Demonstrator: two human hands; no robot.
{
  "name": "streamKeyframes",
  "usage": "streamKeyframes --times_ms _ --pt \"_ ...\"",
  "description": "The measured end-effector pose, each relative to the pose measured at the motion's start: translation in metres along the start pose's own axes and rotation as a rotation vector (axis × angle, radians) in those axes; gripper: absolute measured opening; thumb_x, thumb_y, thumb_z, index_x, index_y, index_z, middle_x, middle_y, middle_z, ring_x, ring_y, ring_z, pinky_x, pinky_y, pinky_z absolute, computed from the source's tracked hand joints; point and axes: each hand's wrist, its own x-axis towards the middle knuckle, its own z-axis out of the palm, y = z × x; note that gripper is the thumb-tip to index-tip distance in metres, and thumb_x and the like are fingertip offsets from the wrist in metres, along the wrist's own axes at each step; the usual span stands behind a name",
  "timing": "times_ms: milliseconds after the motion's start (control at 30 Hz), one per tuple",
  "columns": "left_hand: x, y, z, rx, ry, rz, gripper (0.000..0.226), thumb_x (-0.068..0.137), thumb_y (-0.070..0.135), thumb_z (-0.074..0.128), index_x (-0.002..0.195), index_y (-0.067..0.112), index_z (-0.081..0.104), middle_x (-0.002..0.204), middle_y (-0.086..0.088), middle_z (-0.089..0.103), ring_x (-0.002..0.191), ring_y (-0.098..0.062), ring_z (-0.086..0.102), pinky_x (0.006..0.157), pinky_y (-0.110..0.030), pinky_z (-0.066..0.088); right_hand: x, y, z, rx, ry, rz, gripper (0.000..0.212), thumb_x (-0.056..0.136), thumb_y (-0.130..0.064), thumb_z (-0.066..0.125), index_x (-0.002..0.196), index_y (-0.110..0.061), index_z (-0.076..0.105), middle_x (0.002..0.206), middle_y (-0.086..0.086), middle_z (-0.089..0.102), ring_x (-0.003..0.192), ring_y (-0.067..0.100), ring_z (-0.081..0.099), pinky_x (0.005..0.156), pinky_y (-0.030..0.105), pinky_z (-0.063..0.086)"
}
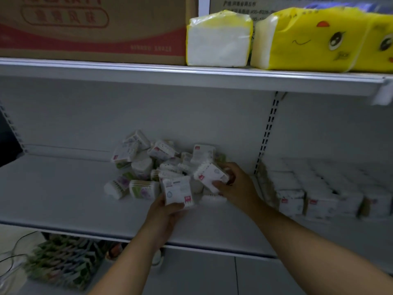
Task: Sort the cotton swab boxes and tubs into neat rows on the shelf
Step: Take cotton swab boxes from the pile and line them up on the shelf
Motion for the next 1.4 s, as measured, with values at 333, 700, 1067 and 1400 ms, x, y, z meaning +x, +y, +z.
streamKeyframes --times_ms 333,700,1067,1400 --pt "-0.004 0.005 0.038 0.351 -0.009 -0.009 0.022 0.081 -0.002 0.062 0.093 0.016 0.064 0.1 -0.012 0.067 0.091 -0.029 0.06 0.08 -0.041 0.045 -0.094 -0.015 -0.08 0.232 0.223 0.345 0.021 0.08 -0.008 0.072 0.088 -0.019 0.056 0.09 -0.007 0.061 0.078 0.009 0.062 0.066 0.024 0.058" --pt "-0.046 -0.052 0.178 0.702 -0.262 0.047 0.024 0.074 0.001 0.076 0.082 0.019 0.062 0.081 -0.002 0.065 0.069 -0.017 0.063 0.045 -0.016 0.049 -0.181 0.038 -0.203 -0.019 0.462 0.512 0.025 0.079 -0.024 0.074 0.097 -0.022 0.057 0.092 -0.001 0.064 0.084 0.019 0.061 0.075 0.031 0.047" --pt "-0.029 -0.093 0.315 1.266 -0.268 0.248 0.027 0.071 0.016 0.079 0.095 0.021 0.067 0.095 0.004 0.065 0.082 -0.014 0.061 0.072 -0.024 0.049 -0.164 0.121 -0.355 -0.245 0.48 0.507 0.023 0.077 -0.035 0.074 0.091 -0.022 0.062 0.101 0.004 0.068 0.079 0.017 0.056 0.063 0.024 0.039" --pt "0.01 -0.13 0.376 1.873 -0.26 0.527 0.028 0.091 0.024 0.058 0.118 0.016 0.059 0.119 -0.005 0.063 0.106 -0.022 0.059 0.09 -0.026 0.042 -0.115 0.152 -0.359 -0.319 0.235 0.328 0.037 0.075 -0.033 0.075 0.092 -0.023 0.043 0.081 -0.006 0.052 0.072 0.016 0.054 0.052 0.022 0.033"
